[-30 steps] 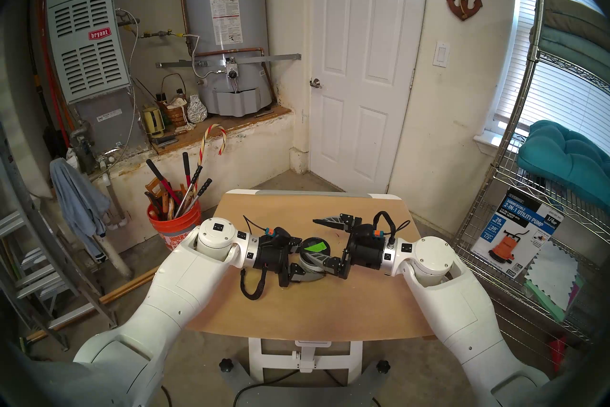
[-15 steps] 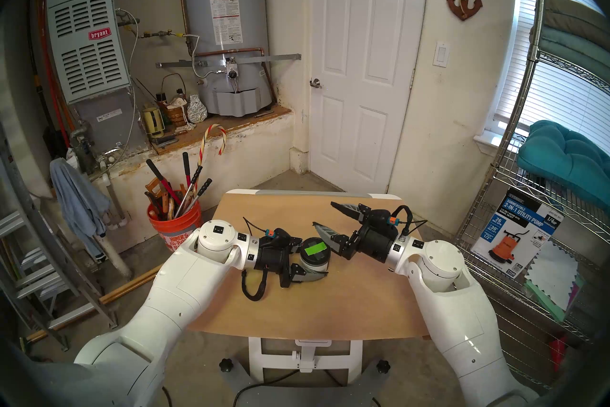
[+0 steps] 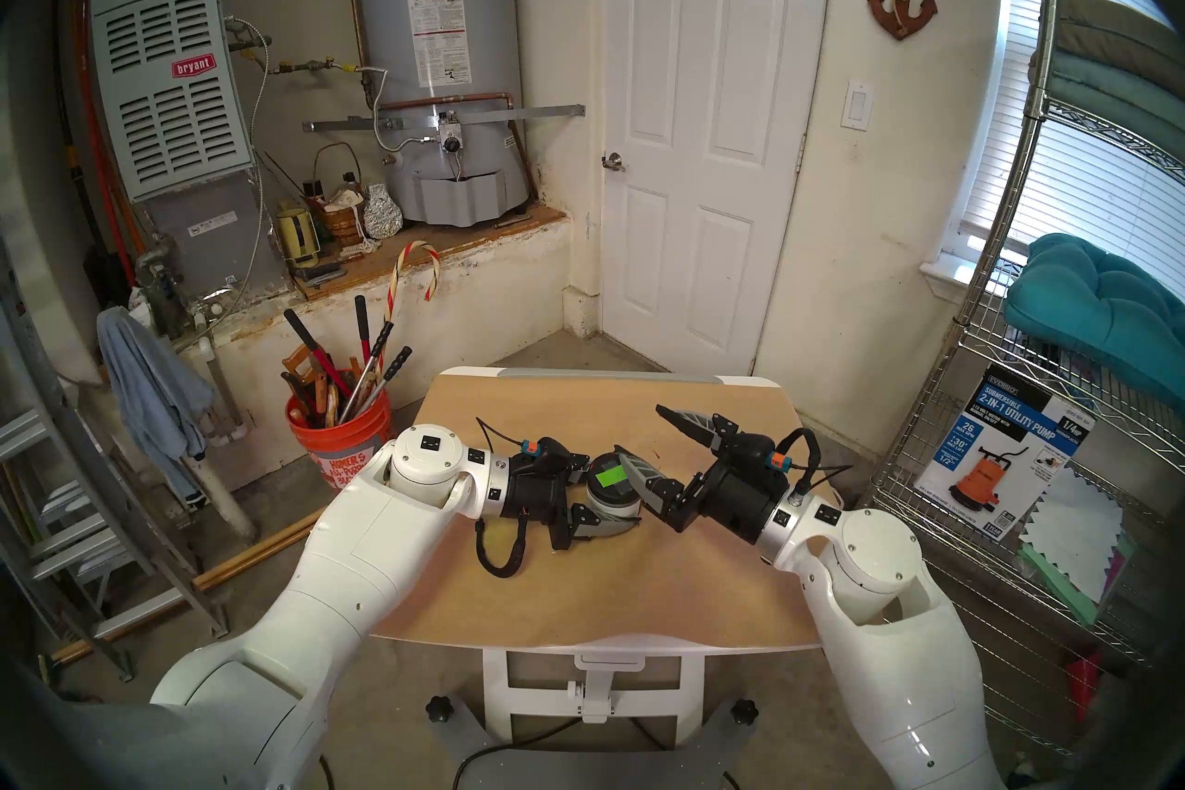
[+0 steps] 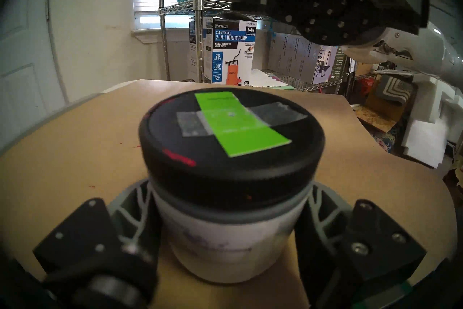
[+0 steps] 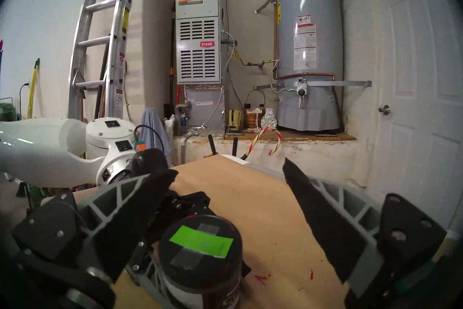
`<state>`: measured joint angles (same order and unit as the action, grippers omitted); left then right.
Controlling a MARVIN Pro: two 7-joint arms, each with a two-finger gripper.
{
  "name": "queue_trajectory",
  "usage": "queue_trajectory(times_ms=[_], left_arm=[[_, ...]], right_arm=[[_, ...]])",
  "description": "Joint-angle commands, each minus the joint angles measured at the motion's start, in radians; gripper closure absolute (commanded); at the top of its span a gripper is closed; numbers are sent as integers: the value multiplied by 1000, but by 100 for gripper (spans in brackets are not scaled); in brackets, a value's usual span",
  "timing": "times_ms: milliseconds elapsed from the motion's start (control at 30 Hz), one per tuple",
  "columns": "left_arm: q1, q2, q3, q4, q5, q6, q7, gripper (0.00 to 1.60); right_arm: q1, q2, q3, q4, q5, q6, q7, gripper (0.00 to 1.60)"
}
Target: Open paint jar
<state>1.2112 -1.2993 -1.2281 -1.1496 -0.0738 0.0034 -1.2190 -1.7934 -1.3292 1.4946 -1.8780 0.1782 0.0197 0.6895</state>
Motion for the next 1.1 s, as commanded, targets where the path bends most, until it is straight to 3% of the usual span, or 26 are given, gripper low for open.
queue_trajectory(times_ms=[0,167,300,467,733,1067], left_arm=[[-8,4,-1,16,9,2,9,160],[-9,6,0,17,6,-1,-1,160],[-5,12,-2,9,1,-1,-13,160],[0,19,-9,-4,-12,-4,-34,160],[5,19,-15,-20,-11,-1,-43,160],[5,16,-12,-23,-7,5,-45,160]], right_arm=[[-115,-12,-32,-114,-40,-32,-62,0],[-171,-36,-53,-154,-95,-49,-154,0],[-237,-90,-44,-185,-176,-73,-239,0],[-218,-109,-58,-155,-230,-85,-311,0],[-198,-107,-64,-125,-238,-86,-327,0],[-208,-91,-58,-158,-173,-36,-268,0]])
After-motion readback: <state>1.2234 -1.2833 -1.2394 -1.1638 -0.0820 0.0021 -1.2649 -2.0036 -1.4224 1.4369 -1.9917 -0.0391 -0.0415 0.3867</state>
